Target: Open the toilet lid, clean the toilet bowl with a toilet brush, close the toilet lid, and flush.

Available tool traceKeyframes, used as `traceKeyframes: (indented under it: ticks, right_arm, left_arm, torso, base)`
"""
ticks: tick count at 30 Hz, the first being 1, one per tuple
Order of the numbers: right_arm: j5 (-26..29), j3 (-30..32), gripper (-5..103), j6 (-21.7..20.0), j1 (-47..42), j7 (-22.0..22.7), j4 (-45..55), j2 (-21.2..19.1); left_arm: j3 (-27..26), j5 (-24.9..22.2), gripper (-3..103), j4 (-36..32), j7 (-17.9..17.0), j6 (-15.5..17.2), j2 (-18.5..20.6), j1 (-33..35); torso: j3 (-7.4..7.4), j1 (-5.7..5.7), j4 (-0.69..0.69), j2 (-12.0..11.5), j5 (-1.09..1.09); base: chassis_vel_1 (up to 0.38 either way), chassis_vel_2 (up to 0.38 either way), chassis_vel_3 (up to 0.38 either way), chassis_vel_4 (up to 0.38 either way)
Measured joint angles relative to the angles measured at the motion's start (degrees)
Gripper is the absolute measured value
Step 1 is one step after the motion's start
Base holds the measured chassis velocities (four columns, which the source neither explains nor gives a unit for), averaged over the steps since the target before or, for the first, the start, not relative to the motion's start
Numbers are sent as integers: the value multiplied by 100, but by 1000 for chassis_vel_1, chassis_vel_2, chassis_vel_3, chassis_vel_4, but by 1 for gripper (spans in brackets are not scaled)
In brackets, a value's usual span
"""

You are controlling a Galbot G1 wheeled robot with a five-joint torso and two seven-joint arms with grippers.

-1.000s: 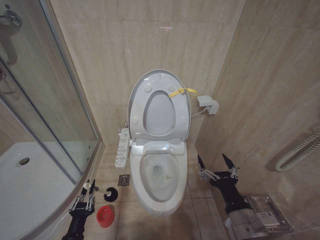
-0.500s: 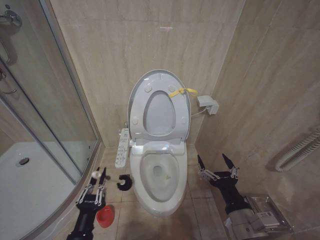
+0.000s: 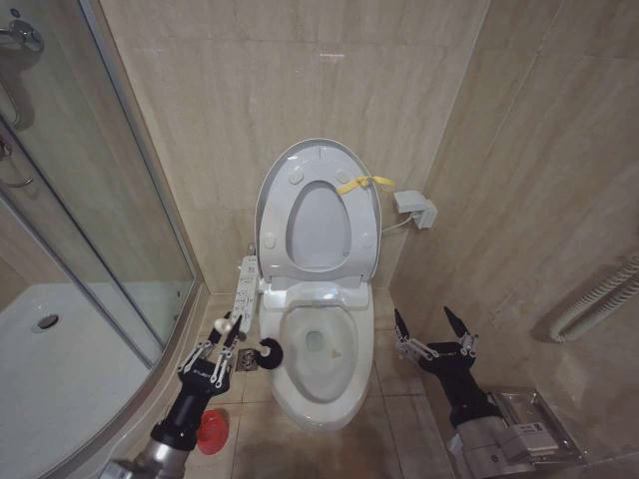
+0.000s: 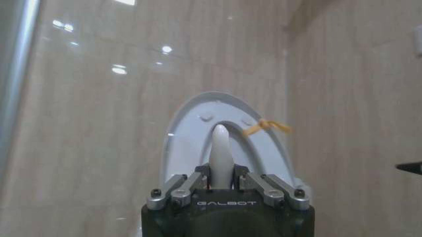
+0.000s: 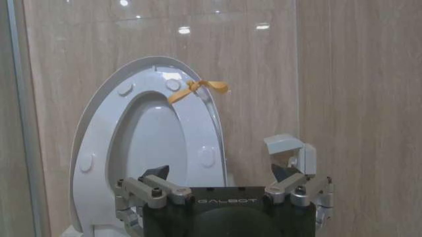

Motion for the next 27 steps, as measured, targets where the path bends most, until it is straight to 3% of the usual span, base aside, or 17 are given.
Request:
traceKeyframes:
  ticks: [11,15,20,27]
  right_arm:
    - [0,-1,100,0,0,-1,0,-1]
    - [0,0,100,0,0,0,0,0]
    - [0,0,100,0,0,0,0,0]
    - [0,0,100,0,0,0,0,0]
  left_arm:
    - [339,-696,21,921,321,-9,613,-1272]
    - [548,-1227,21,1550,436,-65,934,-1920]
    - [753,-1490,21,2317,649,-130,1084,-2561]
    - [1084,-1760,21,2818,812,-146,1169,-3226]
  torso:
    - [0,0,1,0,-1]
    - [0,1,-1,0,0]
    - [1,0,-1,-1,-1]
    - [1,1,0,0,0]
  base:
    - [0,0,0,0]
    - [0,0,0,0]
    - [0,0,0,0]
    - [0,0,0,0]
